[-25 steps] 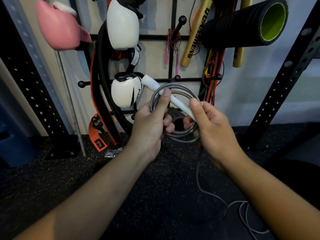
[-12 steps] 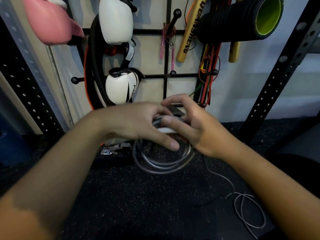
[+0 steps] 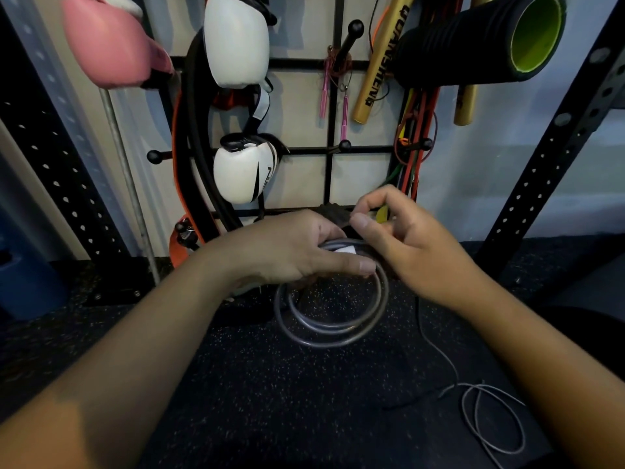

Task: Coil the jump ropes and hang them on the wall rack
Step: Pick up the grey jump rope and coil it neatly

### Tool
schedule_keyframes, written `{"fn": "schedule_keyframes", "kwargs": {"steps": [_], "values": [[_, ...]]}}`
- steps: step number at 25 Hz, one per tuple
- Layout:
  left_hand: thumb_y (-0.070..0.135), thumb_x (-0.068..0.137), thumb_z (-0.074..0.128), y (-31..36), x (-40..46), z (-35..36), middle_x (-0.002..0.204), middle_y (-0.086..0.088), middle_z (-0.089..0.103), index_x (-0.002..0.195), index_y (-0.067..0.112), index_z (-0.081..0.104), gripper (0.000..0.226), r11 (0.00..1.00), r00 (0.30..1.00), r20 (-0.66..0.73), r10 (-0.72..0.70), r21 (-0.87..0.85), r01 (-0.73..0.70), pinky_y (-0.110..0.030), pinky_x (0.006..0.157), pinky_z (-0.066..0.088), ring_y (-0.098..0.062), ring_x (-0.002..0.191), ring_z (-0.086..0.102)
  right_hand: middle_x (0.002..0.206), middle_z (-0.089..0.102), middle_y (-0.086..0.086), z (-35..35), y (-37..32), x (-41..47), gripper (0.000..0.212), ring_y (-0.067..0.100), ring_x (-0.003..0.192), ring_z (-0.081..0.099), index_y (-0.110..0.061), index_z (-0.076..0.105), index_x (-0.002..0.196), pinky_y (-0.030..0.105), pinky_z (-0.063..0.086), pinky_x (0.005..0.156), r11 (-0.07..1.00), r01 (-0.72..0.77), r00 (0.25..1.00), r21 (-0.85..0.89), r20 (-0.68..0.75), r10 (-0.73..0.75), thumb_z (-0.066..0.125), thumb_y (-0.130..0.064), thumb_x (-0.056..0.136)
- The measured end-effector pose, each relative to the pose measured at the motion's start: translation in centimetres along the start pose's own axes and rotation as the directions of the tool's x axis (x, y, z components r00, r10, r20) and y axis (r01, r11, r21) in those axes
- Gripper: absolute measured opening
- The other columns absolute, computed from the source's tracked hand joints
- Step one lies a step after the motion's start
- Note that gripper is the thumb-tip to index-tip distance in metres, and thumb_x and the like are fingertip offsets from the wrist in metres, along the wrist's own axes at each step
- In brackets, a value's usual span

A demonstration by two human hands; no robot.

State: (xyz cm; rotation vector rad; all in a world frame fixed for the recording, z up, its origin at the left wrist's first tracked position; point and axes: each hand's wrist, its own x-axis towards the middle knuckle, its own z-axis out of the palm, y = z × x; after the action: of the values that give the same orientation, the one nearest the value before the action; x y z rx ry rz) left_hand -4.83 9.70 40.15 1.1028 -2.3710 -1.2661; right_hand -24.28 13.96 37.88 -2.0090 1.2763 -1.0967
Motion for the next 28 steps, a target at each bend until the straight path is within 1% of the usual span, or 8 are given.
{"fn": "schedule_keyframes", "kwargs": {"steps": [3,7,11,14,16,19,22,28], "values": [[0.057,0.086,0.066,-0.5,0.2,0.4,0.066,0.003,0.049,0.101,0.012,0.070,0.047,0.998,0.999,0.035,-0.030,0.051,0.028,-0.027,0.053,0.037,-0.012,0.056,0.044,0.073,0.071,0.009,0.2,0.1,-0.2,0.020,0.034,0.067,0.068,-0.027,0.063,0.099,0.053,0.056,0.064,0.998,0.029,0.998,-0.051,0.052,-0.027,0.053,-0.043,0.100],[0.052,0.087,0.060,-0.7,-0.4,-0.6,0.058,0.011,0.043,0.098,0.012,0.071,0.043,0.941,0.999,0.012,0.044,-0.337,-0.038,-0.021,0.047,0.032,-0.007,0.048,0.035,0.065,0.066,0.011,-1.5,0.8,-0.3,0.046,0.029,0.054,0.057,-0.020,0.073,0.093,0.033,0.048,0.054,0.996,-0.066,0.995,0.057,-0.072,0.070,0.042,-0.055,0.100],[0.053,0.090,0.055,0.2,-0.3,-1.8,0.056,0.010,0.030,0.075,0.020,0.051,0.036,0.532,0.907,-0.408,0.105,-0.747,-0.398,-0.020,0.042,0.030,-0.006,0.043,0.027,0.059,0.046,0.011,-2.8,2.9,-0.7,0.054,0.018,0.049,0.042,-0.021,0.076,0.094,0.016,0.041,0.060,0.963,-0.190,0.982,0.194,0.025,0.188,0.035,-0.055,0.104],[0.051,0.098,0.052,1.3,0.8,0.0,0.054,0.009,0.031,0.078,0.019,0.049,0.038,0.232,0.768,-0.631,-0.107,-0.767,-0.598,-0.020,0.044,0.036,-0.006,0.043,0.031,0.073,0.056,0.004,0.1,2.5,-0.5,0.059,0.014,0.061,0.047,-0.018,0.072,0.112,0.029,0.038,0.061,0.892,-0.192,0.981,0.410,0.047,0.190,0.034,-0.062,0.101],[0.051,0.100,0.051,1.6,1.3,1.9,0.056,0.008,0.035,0.080,0.018,0.048,0.038,0.164,0.692,-0.678,-0.247,-0.733,-0.660,-0.023,0.049,0.042,-0.007,0.046,0.037,0.077,0.059,0.001,2.7,1.1,-0.4,0.076,0.013,0.062,0.049,-0.011,0.064,0.120,0.027,0.040,0.054,0.789,-0.190,0.979,0.585,0.054,0.196,0.031,-0.074,0.093],[0.054,0.101,0.048,1.3,1.8,4.4,0.063,0.005,0.045,0.081,0.018,0.049,0.041,0.217,0.633,-0.705,-0.320,-0.705,-0.675,-0.033,0.066,0.052,-0.014,0.058,0.054,0.067,0.059,0.000,6.1,-0.9,-0.9,0.067,0.012,0.047,0.048,-0.009,0.060,0.113,0.024,0.035,0.041,0.756,-0.143,0.974,0.639,-0.047,0.223,0.049,-0.071,0.092],[0.052,0.101,0.050,0.9,1.9,5.8,0.070,0.009,0.056,0.082,0.021,0.055,0.037,0.466,0.593,-0.765,-0.249,-0.632,-0.619,-0.042,0.079,0.051,-0.031,0.079,0.065,0.062,0.059,-0.001,6.5,-1.6,-0.9,0.031,0.008,0.044,0.045,-0.015,0.065,0.112,0.020,0.031,0.037,0.740,-0.101,0.938,0.665,-0.185,0.294,0.060,-0.042,0.097],[0.046,0.099,0.058,-0.5,1.8,5.2,0.073,0.005,0.066,0.082,0.022,0.065,0.031,0.659,0.637,-0.753,-0.166,-0.565,-0.496,-0.045,0.078,0.052,-0.018,0.075,0.063,0.053,0.054,0.006,2.0,-1.0,0.0,0.011,0.014,0.038,0.040,-0.016,0.066,0.093,0.023,0.031,0.038,0.899,-0.165,0.947,0.404,-0.191,0.260,0.065,-0.026,0.099]]}}
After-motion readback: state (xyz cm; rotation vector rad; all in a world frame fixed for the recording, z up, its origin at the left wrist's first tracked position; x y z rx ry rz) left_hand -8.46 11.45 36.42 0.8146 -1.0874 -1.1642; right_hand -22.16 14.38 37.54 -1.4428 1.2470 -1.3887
